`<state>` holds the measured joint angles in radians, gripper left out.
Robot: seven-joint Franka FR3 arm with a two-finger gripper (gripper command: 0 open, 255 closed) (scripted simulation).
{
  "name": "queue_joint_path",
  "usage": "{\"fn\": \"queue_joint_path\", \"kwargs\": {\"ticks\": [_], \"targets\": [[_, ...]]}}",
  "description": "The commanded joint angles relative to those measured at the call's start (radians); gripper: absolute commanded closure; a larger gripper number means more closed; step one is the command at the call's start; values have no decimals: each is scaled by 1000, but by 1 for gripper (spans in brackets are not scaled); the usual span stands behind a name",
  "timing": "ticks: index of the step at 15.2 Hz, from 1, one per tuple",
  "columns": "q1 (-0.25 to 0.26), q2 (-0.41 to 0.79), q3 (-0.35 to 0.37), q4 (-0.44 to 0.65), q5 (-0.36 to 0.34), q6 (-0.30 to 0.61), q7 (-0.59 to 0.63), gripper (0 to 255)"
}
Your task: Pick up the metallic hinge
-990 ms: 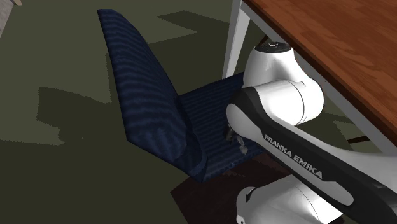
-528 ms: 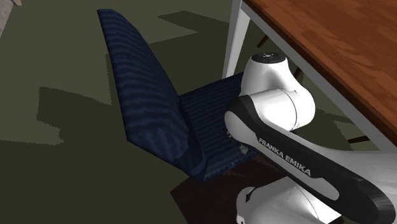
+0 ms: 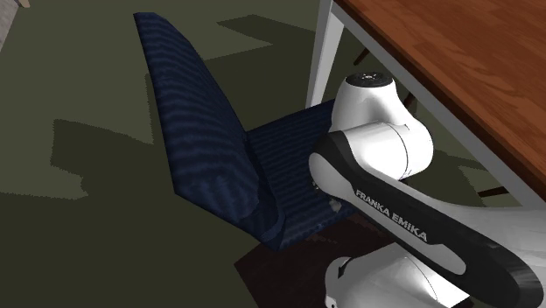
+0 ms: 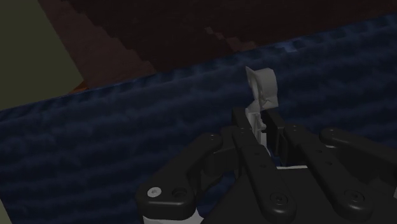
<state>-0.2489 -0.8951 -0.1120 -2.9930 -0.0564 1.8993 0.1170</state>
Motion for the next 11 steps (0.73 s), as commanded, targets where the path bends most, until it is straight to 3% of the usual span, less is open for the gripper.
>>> {"fn": "queue_joint_path", "kwargs": {"ticks": [1,11], "targets": [[0,-9,2,10,1,-19,1,255],[5,-64,14,122,13,-186,5,255]]}}
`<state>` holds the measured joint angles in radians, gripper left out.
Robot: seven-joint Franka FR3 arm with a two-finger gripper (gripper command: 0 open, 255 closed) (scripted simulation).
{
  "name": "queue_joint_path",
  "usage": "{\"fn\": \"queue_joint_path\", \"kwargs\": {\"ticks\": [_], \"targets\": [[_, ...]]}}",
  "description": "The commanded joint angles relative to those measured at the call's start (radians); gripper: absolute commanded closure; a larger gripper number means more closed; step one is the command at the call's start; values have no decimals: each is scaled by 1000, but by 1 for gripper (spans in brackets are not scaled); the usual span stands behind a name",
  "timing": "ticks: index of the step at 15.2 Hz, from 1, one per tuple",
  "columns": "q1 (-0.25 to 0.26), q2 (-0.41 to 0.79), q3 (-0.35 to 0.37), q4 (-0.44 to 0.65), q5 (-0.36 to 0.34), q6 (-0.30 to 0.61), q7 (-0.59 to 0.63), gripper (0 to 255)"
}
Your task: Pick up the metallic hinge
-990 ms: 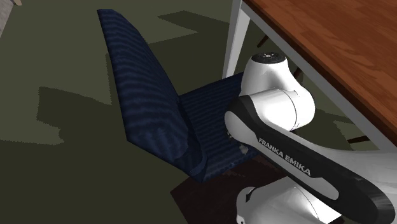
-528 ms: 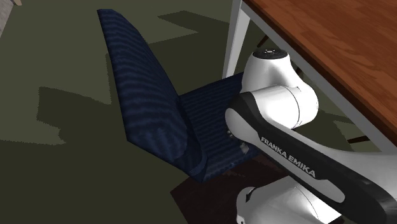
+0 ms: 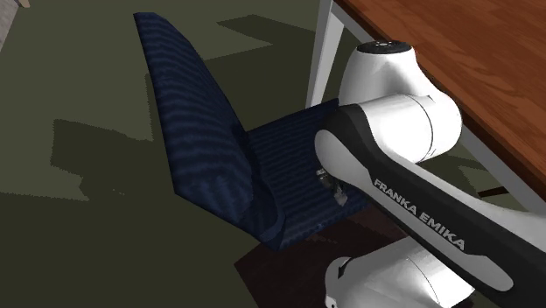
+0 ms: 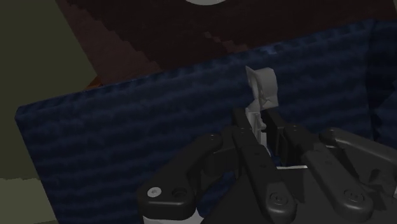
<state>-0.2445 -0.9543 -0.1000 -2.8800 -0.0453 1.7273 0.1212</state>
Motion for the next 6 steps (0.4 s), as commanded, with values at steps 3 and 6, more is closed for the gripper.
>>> {"fn": "queue_joint_path", "kwargs": {"ticks": [3,6], "targets": [[2,-13,5,45,5,-59,2,255],[3,-15,6,60,6,-76,2,255]]}}
